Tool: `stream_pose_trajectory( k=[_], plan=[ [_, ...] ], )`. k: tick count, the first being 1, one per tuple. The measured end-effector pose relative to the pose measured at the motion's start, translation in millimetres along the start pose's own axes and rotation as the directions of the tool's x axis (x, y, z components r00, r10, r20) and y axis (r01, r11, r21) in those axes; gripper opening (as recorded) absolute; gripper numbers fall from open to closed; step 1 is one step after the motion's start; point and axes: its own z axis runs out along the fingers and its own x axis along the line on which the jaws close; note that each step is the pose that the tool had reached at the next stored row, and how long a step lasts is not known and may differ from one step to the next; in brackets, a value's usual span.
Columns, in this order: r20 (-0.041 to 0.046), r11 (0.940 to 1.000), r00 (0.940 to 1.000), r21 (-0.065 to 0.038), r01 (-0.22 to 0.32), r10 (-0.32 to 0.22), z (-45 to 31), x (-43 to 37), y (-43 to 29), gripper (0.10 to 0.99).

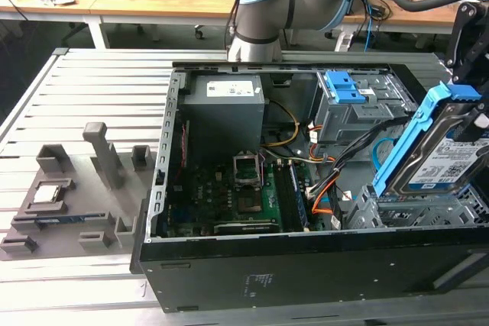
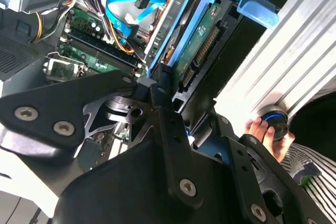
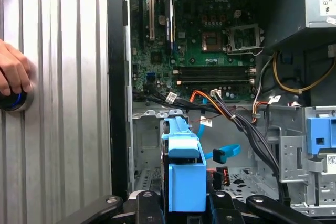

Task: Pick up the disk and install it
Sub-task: 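Insert the disk into the insertion slot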

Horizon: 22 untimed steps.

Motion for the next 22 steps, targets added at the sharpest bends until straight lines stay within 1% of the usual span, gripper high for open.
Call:
stream_pose_trajectory(
  k=[2, 4, 8, 13, 20, 22],
  plan=[
    [0.0, 1.0, 1.0, 0.0, 0.0, 0.0, 5.0, -0.1, -0.1, 0.365],
    [0.0001, 1.0, 1.0, 0.0, 0.0, 0.0, 8.4, -0.1, 0.6, 0.365],
    [0.0001, 1.0, 1.0, 0.0, 0.0, 0.0, 12.0, -0.2, 0.9, 0.365],
    [0.0, 1.0, 1.0, 0.0, 0.0, 0.0, 19.9, -0.2, 0.7, 0.365],
    [0.0, 1.0, 1.0, 0.0, 0.0, 0.0, 33.8, -0.3, 0.4, 0.365],
    [0.0, 1.0, 1.0, 0.0, 0.0, 0.0, 38.8, -0.4, 0.3, 0.365]
  ],
)
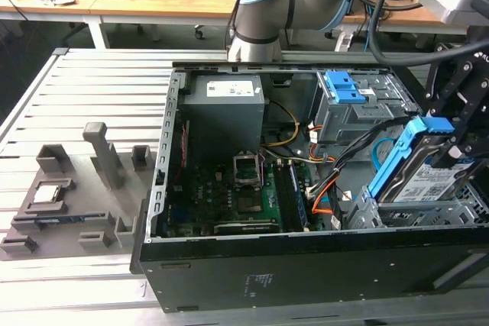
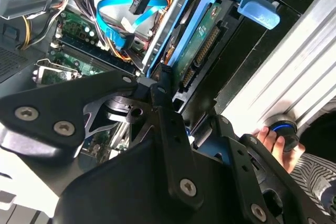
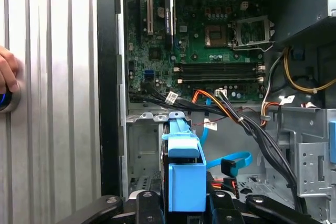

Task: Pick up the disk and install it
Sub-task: 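Insert the disk into the insertion slot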

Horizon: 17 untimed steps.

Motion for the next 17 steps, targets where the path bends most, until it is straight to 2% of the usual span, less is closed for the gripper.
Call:
stream_pose_trajectory(
  k=[3, 7, 8, 12, 15, 16, 17],
  plan=[
    [0.0, 1.0, 1.0, 0.0, 0.0, 0.0, 5.2, -0.1, -0.1, 0.365],
    [-0.0004, 1.0, 1.0, 0.0, 0.0, 0.0, 5.3, -0.1, -0.1, 0.373],
    [0.0001, 1.0, 1.0, 0.0, 0.0, 0.0, 5.5, -0.1, -0.1, 0.435],
    [-0.0001, 1.0, 1.0, 0.0, 0.0, 0.0, 5.5, -0.1, -0.1, 0.435],
    [-0.0001, 1.0, 1.0, 0.0, 0.0, 0.0, 5.6, -0.1, -0.1, 0.235],
    [-0.0001, 1.0, 1.0, 0.0, 0.0, 0.0, 5.6, -0.1, -0.1, 0.114],
    [0.0, 1.0, 1.0, 0.0, 0.0, 0.0, 5.6, -0.1, -0.1, 0.114]
  ],
)
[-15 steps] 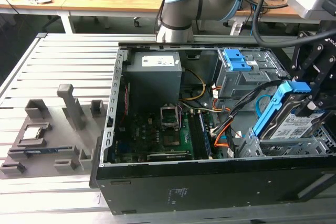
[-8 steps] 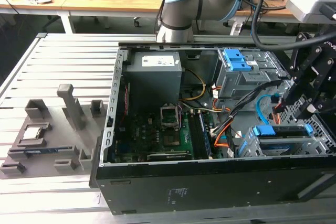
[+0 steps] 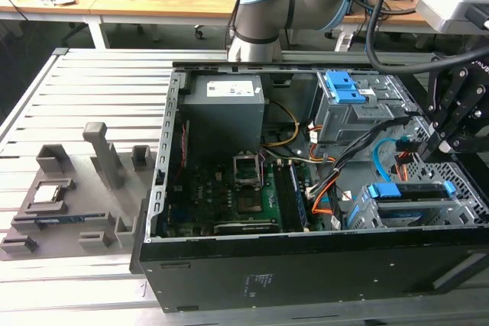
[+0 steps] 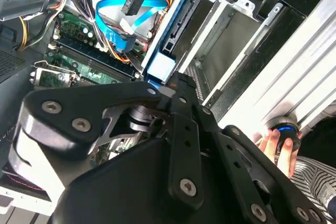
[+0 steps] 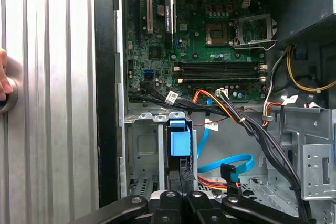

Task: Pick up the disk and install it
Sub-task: 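Insert the disk into the insertion slot, then insert the first disk wire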

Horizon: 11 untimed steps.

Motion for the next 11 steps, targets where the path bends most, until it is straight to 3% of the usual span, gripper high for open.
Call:
stream_pose_trajectory(
  k=[11],
  plan=[
    [0.0, 1.0, 1.0, 0.0, 0.0, 0.0, 0.2, 0.0, 0.0, 0.106]
  ],
)
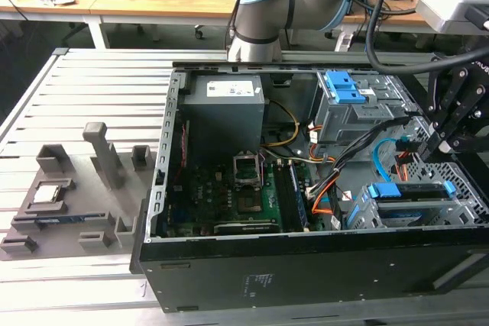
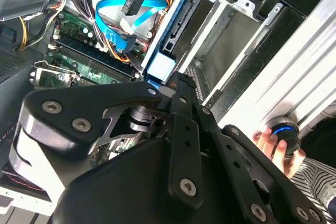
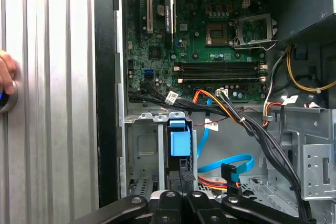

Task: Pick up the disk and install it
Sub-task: 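Insert the first disk wire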

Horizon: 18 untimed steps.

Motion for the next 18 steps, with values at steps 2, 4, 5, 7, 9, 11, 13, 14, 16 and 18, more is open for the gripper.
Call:
stream_pose_trajectory(
  k=[2, 4, 5, 7, 9, 11, 13, 14, 16, 18],
  plan=[
    [0.0, 1.0, 1.0, 0.0, 0.0, 0.0, 0.0, 0.0, 0.0, 0.106],
    [0.0005, 1.0, 1.0, 0.0, 0.0, 0.0, 0.3, -1.5, -1.2, 0.106],
    [0.0001, 1.0, 1.0, 0.0, 0.0, 0.0, 0.0, -3.0, -2.0, 0.106],
    [0.0001, 1.0, 1.0, 0.0, 0.002, -0.002, 0.0, -11.5, -6.6, 0.106],
    [0.0, 1.0, 1.0, 0.0, 0.002, -0.002, 1.1, -18.0, -12.6, 0.106],
    [-0.0012, 1.0, 1.0, 0.0, 0.002, -0.002, 6.7, -23.1, -19.1, 0.106],
    [-0.0035, 1.0, 1.0, -0.001, 0.002, -0.002, 12.8, -31.4, -25.9, 0.106],
    [-0.0066, 1.0, 1.0, 0.0, 0.002, -0.002, 14.9, -39.0, -28.9, 0.106],
    [-0.0088, 1.0, 1.0, 0.0, 0.001, -0.001, 19.4, -54.5, -32.1, 0.106],
    [-0.0088, 1.0, 1.0, -0.001, 0.001, -0.001, 21.4, -57.0, -32.1, 0.106]
  ],
)
